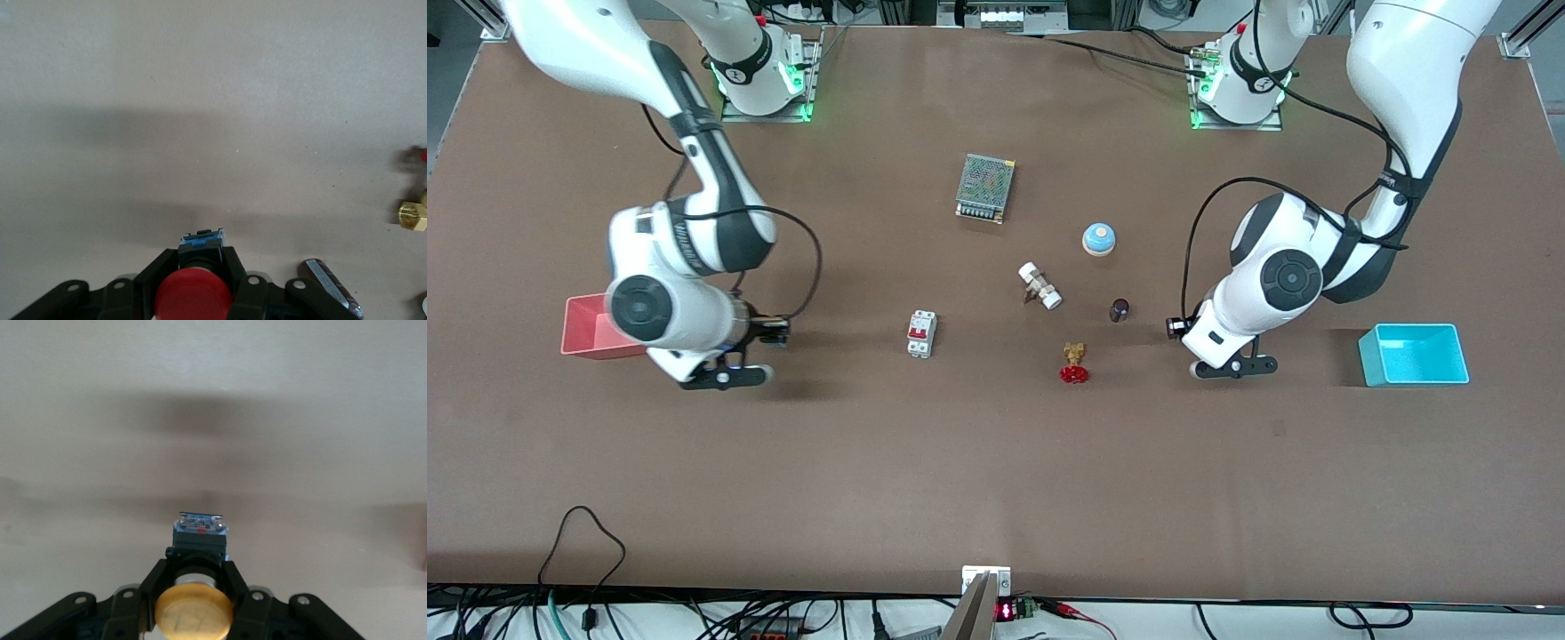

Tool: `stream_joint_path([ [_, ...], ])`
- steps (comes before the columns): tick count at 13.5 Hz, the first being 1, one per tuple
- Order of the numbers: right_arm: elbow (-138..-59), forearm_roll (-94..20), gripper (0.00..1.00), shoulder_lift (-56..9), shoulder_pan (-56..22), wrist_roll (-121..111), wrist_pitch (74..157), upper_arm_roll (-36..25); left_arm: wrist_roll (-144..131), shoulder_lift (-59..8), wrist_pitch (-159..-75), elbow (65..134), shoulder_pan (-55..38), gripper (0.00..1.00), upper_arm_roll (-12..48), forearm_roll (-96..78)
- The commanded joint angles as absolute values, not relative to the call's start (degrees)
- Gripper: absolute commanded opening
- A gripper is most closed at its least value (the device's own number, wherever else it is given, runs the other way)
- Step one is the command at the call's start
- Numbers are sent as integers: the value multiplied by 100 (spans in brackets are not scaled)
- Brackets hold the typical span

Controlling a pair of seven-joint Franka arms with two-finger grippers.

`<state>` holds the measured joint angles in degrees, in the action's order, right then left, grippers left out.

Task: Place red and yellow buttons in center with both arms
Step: 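Carry both buttons toward the middle of the table with both grippers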

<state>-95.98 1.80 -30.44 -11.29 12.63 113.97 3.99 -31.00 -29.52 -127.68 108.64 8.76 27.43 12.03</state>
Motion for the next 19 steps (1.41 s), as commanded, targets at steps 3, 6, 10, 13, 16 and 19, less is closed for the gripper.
stream_joint_path([
  [3, -9204, -403, 17, -3611, -1633, 2125, 11619, 334, -3629, -3023, -13104, 11092, 695, 26, 2725, 1835],
  [6, -8842, -404, 17, -4016, -1723, 2592, 11637, 334, -3884, -3059, -13481, 11284, 694, 26, 2725, 2092],
  [10, -8780, -352, 19, -4175, -1705, 2716, 11654, 290, -3902, -3050, -13772, 11435, 738, 85, 2725, 2127],
  [13, -8780, -360, 100, -4210, -1705, 2838, 11725, 281, -3911, -3032, -13764, 11435, 730, 100, 2725, 2127],
  [16, -8728, -369, 100, -4105, -1714, 2830, 11716, 281, -3885, -2910, -13711, 11417, 756, 100, 2733, 2127],
  [19, -8323, -352, 100, -3676, -1697, 2786, 11584, 281, -3832, -2445, -13029, 11181, 791, 100, 2733, 2127],
])
